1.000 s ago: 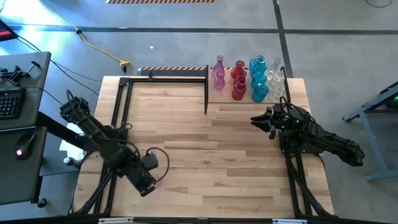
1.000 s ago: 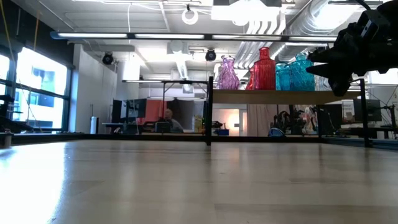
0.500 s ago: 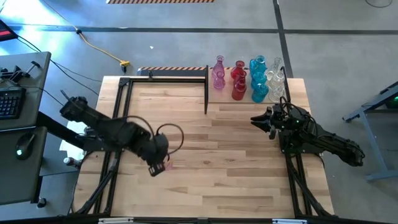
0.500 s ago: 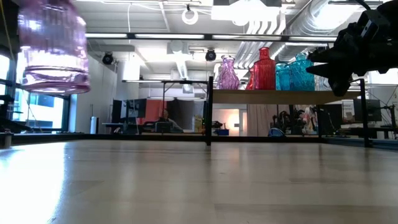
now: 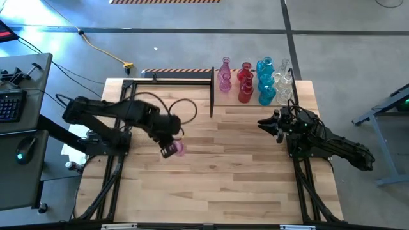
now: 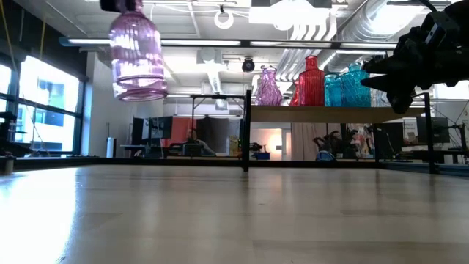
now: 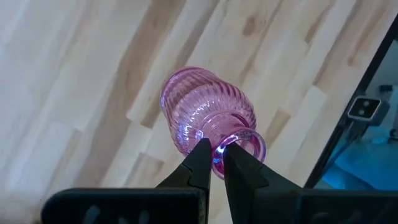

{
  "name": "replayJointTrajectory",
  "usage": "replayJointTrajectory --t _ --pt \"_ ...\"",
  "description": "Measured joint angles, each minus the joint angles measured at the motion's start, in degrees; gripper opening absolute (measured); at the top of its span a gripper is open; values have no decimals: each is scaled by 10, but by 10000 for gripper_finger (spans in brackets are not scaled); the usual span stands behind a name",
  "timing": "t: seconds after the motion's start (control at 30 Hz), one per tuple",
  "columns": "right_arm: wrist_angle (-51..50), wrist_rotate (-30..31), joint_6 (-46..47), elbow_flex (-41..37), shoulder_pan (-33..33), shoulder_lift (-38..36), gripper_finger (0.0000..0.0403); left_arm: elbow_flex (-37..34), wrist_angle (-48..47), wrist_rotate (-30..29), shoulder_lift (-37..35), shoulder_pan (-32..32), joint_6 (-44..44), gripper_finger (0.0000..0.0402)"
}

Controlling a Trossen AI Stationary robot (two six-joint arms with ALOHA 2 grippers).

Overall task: Sort vases onto shelf
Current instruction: Put the pink vase on the shelf aligned with the pink vases

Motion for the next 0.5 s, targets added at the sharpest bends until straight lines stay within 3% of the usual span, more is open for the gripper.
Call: replayJointTrajectory --t 0.5 --pt "0 0 0 0 0 0 110 23 1 33 0 114 97 14"
